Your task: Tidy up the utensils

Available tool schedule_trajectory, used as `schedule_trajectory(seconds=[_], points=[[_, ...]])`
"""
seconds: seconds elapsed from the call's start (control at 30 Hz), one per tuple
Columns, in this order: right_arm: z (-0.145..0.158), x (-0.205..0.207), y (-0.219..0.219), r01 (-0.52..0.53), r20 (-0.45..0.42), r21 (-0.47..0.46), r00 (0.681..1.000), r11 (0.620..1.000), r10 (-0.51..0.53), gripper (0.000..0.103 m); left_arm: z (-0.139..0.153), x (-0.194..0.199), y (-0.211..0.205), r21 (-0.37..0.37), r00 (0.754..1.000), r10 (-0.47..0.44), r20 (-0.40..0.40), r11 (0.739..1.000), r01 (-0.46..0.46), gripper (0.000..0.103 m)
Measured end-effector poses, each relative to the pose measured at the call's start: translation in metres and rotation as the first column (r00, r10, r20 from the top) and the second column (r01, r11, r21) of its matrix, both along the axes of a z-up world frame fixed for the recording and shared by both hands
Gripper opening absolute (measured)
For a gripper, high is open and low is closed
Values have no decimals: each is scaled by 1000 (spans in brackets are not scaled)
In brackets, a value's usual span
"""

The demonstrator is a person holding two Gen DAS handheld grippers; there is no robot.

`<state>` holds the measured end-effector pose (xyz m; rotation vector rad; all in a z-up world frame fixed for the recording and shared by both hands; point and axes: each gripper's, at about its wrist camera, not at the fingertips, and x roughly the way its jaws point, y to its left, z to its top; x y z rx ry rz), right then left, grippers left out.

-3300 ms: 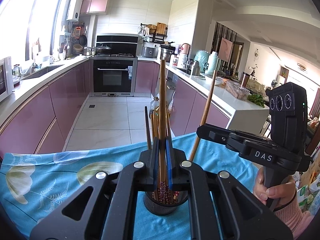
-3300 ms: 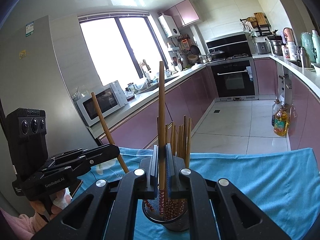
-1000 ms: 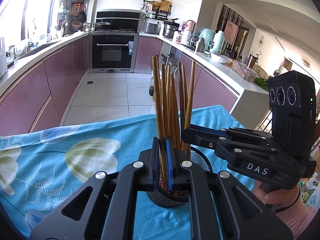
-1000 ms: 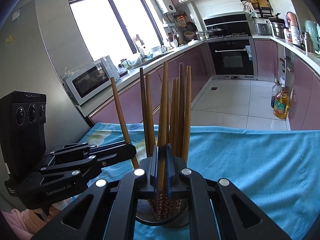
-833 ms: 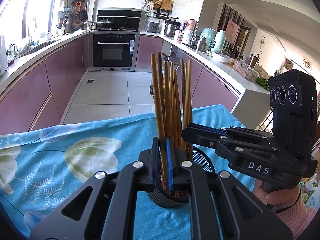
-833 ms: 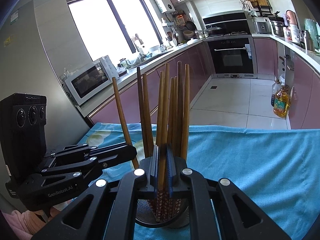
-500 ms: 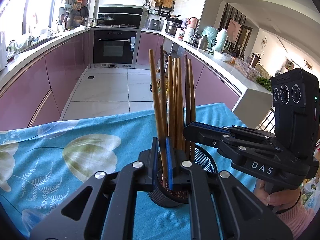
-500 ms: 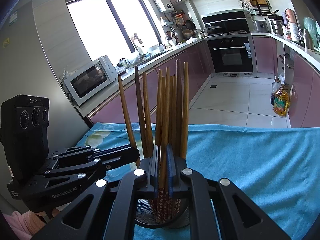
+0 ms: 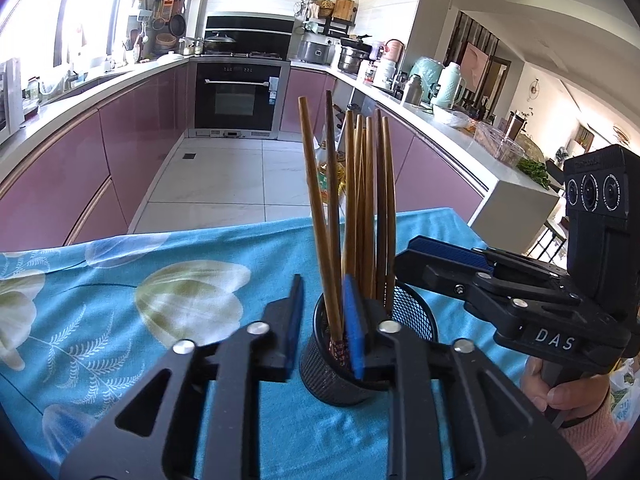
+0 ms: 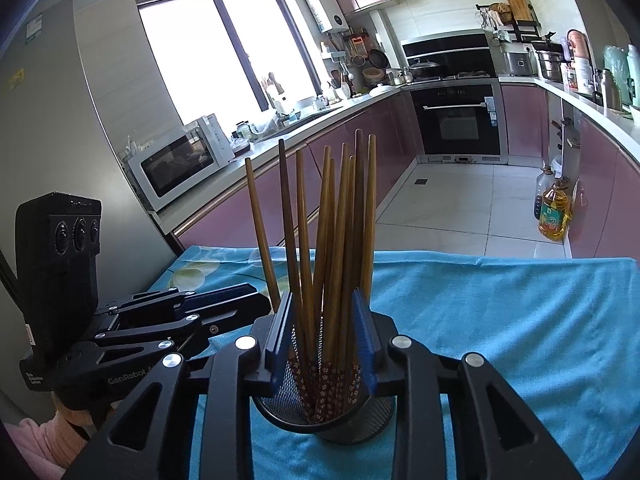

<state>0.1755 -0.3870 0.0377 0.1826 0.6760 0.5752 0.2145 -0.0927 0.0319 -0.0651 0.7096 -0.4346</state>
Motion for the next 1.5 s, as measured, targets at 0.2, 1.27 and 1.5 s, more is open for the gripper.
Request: schedule_trajectory(seconds=[0.2, 1.27, 1.5], points=[[0, -14, -4, 32, 31, -29, 999, 999, -31, 55, 4, -19, 9, 5, 998, 52, 43, 999, -52, 58], [-15, -106, 1, 233, 296, -129, 937, 964, -187, 96, -1, -128, 92, 13, 879, 362, 312, 923, -385, 97], [-18, -121, 2, 297, 365, -131, 902, 946, -232, 96, -3, -144, 93, 17, 843, 386, 375, 906, -422, 97]])
